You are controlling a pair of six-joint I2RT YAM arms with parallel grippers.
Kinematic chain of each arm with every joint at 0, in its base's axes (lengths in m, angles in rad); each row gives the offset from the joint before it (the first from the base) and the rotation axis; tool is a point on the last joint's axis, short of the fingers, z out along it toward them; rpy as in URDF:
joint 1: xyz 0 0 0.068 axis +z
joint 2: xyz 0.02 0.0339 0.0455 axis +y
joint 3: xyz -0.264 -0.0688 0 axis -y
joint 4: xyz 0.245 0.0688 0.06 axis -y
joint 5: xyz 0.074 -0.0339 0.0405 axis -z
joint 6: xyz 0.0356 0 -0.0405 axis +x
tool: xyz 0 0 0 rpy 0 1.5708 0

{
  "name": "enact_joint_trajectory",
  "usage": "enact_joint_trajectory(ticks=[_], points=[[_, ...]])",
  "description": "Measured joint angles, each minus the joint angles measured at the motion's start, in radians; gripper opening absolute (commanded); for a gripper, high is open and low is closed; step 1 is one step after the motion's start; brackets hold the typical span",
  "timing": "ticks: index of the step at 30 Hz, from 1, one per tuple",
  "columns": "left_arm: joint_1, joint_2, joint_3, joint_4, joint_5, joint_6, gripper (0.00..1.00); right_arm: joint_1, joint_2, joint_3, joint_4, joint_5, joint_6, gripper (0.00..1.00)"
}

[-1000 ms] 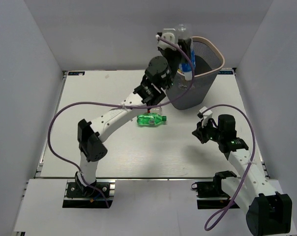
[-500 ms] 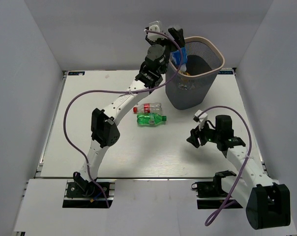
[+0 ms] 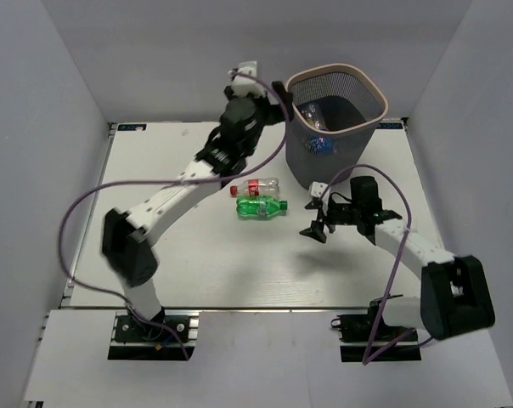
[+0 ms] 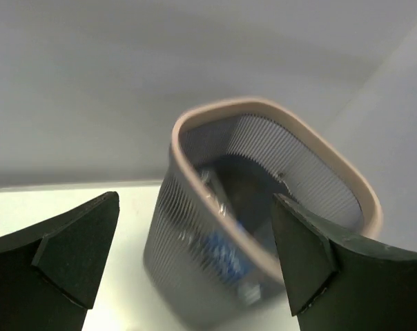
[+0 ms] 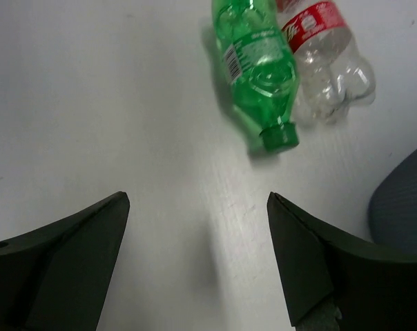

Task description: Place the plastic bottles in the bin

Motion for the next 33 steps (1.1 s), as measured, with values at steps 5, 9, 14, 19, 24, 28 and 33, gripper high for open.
enact_joint_trajectory(ticks=[5, 9, 14, 19, 24, 28, 33], points=[[-0.005, -0.504, -0.492, -0.124, -0.033, -0.045, 1.0, 0.072, 0.175, 0.117, 0.069, 0.08, -0.078, 0.87], [-0.008, -0.823, -0.786, -0.264, -0.08, -0.161, 1.0, 0.111, 0.283, 0.214, 0.083, 0.155, -0.122, 0.87], [-0.011, -1.017, -1.003, -0.5, -0.092, -0.315, 1.0, 0.129, 0.386, 0.297, 0.077, 0.201, -0.187, 0.87], [-0.012, -1.045, -1.044, -0.623, -0.092, -0.391, 1.0, 0.15, 0.464, 0.349, 0.048, 0.225, -0.24, 0.85], [-0.012, -1.032, -1.043, -0.652, -0.09, -0.416, 1.0, 0.173, 0.517, 0.374, 0.006, 0.229, -0.291, 0.85], [-0.012, -1.021, -1.043, -0.661, -0.08, -0.425, 1.0, 0.191, 0.552, 0.389, -0.013, 0.231, -0.317, 0.81], [-0.012, -1.021, -1.043, -0.674, -0.077, -0.439, 1.0, 0.208, 0.584, 0.401, -0.024, 0.233, -0.343, 0.78]])
